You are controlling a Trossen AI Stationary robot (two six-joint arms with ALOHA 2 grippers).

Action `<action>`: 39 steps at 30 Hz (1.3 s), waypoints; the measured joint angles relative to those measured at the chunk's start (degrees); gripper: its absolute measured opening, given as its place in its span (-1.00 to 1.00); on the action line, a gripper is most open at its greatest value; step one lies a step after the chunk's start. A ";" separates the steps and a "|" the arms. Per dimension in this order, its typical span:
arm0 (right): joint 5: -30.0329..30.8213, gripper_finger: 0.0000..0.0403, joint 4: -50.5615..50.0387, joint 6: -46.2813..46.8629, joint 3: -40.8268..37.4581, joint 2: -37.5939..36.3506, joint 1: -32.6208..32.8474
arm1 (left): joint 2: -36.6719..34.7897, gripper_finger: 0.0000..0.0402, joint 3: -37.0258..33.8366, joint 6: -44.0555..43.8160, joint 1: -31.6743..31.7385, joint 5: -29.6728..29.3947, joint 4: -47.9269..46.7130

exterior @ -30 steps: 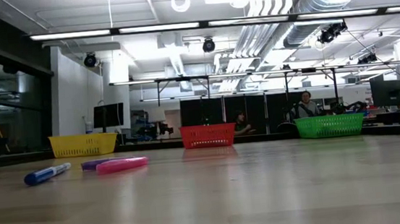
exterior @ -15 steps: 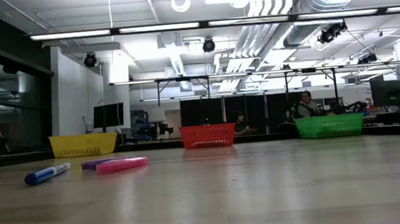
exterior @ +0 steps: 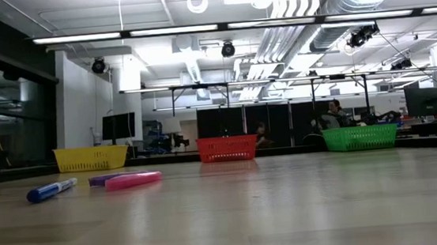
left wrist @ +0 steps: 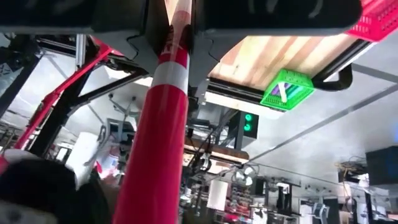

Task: Pick & Place Markers
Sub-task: Put the red marker into the yellow bin

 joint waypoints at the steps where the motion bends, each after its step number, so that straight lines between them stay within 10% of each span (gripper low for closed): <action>1: 0.87 -0.40 0.06 -0.78 0.00 -0.97 -0.13 | -0.02 -0.87 0.02 -0.03 -0.01 -0.51 0.02; 22: 9.75 -0.37 -43.11 3.81 0.02 -11.89 -2.67 | -0.04 -0.87 0.02 -27.48 7.01 -35.60 -13.25; 39: 9.34 -0.37 -45.00 0.83 0.02 -11.89 -2.72 | 8.30 -0.87 0.04 -84.02 29.12 -38.08 -33.14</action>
